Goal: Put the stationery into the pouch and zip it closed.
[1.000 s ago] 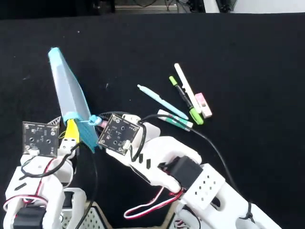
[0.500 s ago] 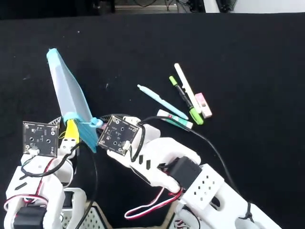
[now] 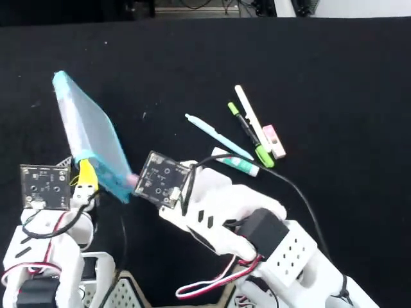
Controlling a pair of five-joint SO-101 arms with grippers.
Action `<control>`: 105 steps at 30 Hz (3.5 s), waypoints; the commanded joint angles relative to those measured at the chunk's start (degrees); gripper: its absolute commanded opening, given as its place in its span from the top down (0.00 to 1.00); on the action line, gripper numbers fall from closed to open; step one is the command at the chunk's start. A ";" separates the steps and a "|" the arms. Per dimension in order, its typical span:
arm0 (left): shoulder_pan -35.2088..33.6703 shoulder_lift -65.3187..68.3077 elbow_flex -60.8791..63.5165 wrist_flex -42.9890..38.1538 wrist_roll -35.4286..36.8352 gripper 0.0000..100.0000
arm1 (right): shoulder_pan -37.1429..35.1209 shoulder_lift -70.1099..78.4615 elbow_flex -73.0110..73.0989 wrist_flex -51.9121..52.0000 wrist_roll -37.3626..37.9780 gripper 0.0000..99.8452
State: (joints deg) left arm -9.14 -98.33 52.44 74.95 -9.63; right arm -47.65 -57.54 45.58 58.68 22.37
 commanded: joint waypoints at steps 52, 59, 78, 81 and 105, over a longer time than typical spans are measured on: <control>-1.01 -0.09 -3.56 1.93 -0.62 0.89 | -13.89 21.58 17.98 -45.19 -24.79 0.74; -1.01 -0.09 -3.56 2.11 -0.53 0.89 | -14.07 18.24 18.15 -45.10 -25.76 0.74; -1.10 -0.09 -3.56 2.11 -0.44 0.89 | -13.45 22.20 15.78 -47.56 -18.46 1.00; -1.10 -0.09 -3.56 1.85 -0.44 0.89 | -13.10 21.58 16.40 -45.36 -12.22 0.99; -1.10 -0.09 -3.65 8.00 -1.14 0.89 | 2.73 6.64 10.07 -24.44 -8.00 0.99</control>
State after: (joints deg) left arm -9.76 -98.33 52.44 82.77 -9.98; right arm -46.86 -47.52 59.12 33.89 14.02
